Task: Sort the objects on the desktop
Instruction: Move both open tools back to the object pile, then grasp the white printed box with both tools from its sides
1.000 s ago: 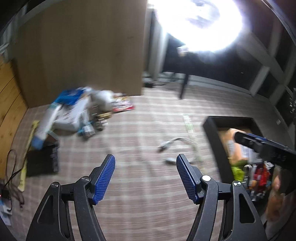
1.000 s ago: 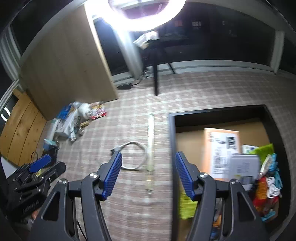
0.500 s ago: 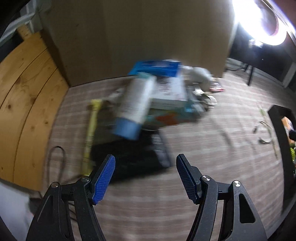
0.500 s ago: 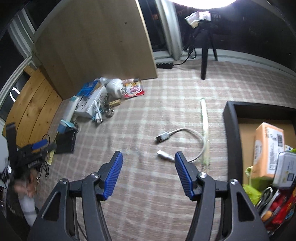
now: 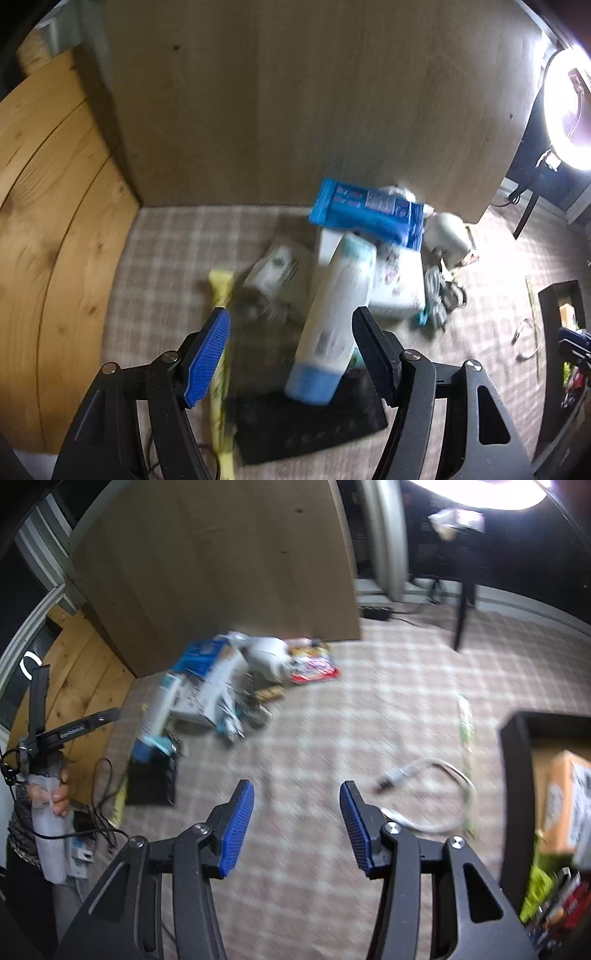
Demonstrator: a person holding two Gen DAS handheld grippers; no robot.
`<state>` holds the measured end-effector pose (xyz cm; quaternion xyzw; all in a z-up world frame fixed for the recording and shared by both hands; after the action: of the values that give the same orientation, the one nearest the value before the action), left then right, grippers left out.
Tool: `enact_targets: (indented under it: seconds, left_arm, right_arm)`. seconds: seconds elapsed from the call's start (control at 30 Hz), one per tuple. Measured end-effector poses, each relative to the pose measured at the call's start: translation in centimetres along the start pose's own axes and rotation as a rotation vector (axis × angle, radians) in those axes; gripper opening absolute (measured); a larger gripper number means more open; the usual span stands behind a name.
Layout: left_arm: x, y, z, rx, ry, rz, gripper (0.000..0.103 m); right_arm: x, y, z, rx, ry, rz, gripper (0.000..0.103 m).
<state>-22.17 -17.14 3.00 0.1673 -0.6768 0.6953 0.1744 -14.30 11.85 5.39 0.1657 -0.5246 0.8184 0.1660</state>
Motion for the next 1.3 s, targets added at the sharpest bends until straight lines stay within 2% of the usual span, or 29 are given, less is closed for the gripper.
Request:
enact_targets:
  seconds: [0.2,0.43,0.57,0.73,0.83,0.93,0.97,1.03,1.1,1.3]
  left_arm:
    - [3.8,3.3,-0.2,-0.077,-0.077,0.042,0.066]
    - [5.9,8.2,-0.8,-0.141,-0.135,0.122,0.066]
    - [6.0,10.6,-1.3,-0.141,-0.128,0.155,0.066]
    - [5.6,12.3,-2.2,-0.193,-0.152,0.192,0.067]
    - [5.2,12.3,-3.7,-0.232,-0.133,0.199,0.066]
    - [4.1,12.4,-5.7,-0.280,-0.114,0.223,0.062]
    - [3.8,12.3,-6.2,-0.276,-0.110,0.217,0.063]
    - [3.4,11.9,-6.7,-0.258,-0.110,0.196,0.063]
    - [2.6,11.6,-7.2,-0.272,-0.132,0.208,0.063]
    - [-0.8,9.8,-10.1,-0.294,-0.110,0.226,0.063]
  right_arm:
    - [5.4,5.6,4.4,0.090,-0.022,0.066,0.048]
    - [9.1,13.6,8.0,0.097,-0.067,0.179,0.048]
    - [9.3,16.9,8.4,0.073,-0.086,0.229,0.048]
    - [9.1,19.4,8.1,0.073,-0.073,0.267,0.048]
    - [8.7,20.6,7.8,0.102,-0.038,0.297,0.048]
    - [8.3,21.7,7.5,0.134,-0.009,0.323,0.048]
    - [8.2,21.9,7.5,0.146,0.001,0.328,0.049]
    - [8.0,21.9,7.3,0.160,0.017,0.321,0.050]
    - [7.7,21.5,7.0,0.153,0.004,0.319,0.050]
    - [5.7,19.4,5.7,0.129,-0.046,0.325,0.050]
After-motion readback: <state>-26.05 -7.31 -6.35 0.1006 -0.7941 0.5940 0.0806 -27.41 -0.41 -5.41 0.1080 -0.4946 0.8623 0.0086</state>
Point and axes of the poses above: each gripper's, at about its wrist camera, not at the fingertips, and y roughly the way its jaws point, z to its left, x to its top, the point moved 10 cm from there along y, roughly the way its jaws point, and after that the axes turned 7 degrees about x, right-handed, at the moved point
